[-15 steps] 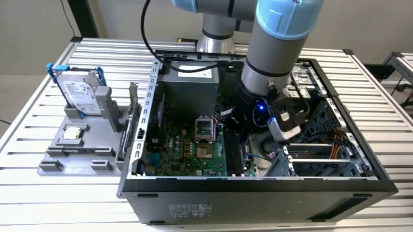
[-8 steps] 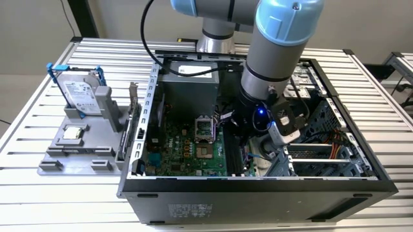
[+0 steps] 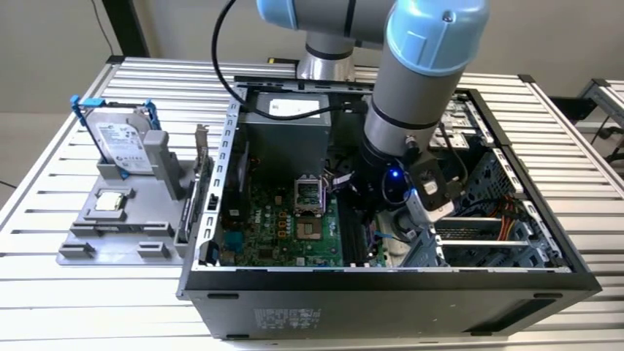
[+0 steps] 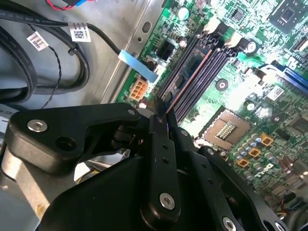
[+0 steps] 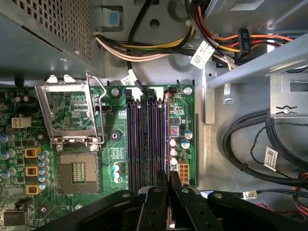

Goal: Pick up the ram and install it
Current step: 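Insert the ram into the slot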

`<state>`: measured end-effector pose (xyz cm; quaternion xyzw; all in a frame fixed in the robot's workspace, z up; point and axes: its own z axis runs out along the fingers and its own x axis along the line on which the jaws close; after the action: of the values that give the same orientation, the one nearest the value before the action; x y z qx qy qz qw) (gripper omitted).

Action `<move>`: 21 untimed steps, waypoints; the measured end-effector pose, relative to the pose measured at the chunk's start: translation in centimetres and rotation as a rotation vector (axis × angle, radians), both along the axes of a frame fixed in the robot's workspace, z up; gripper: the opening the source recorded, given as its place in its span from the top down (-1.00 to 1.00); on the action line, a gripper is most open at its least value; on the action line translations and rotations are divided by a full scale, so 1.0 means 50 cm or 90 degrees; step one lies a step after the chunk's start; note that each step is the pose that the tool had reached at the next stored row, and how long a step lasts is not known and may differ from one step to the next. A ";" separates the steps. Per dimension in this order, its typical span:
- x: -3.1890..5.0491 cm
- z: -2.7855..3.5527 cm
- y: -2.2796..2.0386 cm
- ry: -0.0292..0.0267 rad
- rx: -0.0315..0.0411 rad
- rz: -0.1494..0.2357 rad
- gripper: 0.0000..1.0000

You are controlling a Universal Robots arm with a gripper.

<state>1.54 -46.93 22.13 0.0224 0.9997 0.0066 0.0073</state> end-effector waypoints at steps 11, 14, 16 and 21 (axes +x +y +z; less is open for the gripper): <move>-0.002 -0.005 -0.0047 0.0000 0.0000 0.008 1.00; -0.002 -0.008 -0.0055 0.0000 0.0000 0.007 1.00; -0.002 -0.009 -0.0063 0.0000 0.0000 0.008 1.00; -0.002 -0.014 -0.0069 0.0000 0.0000 0.009 1.00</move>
<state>1.43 -47.28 21.41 0.0156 0.9998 0.0067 0.0072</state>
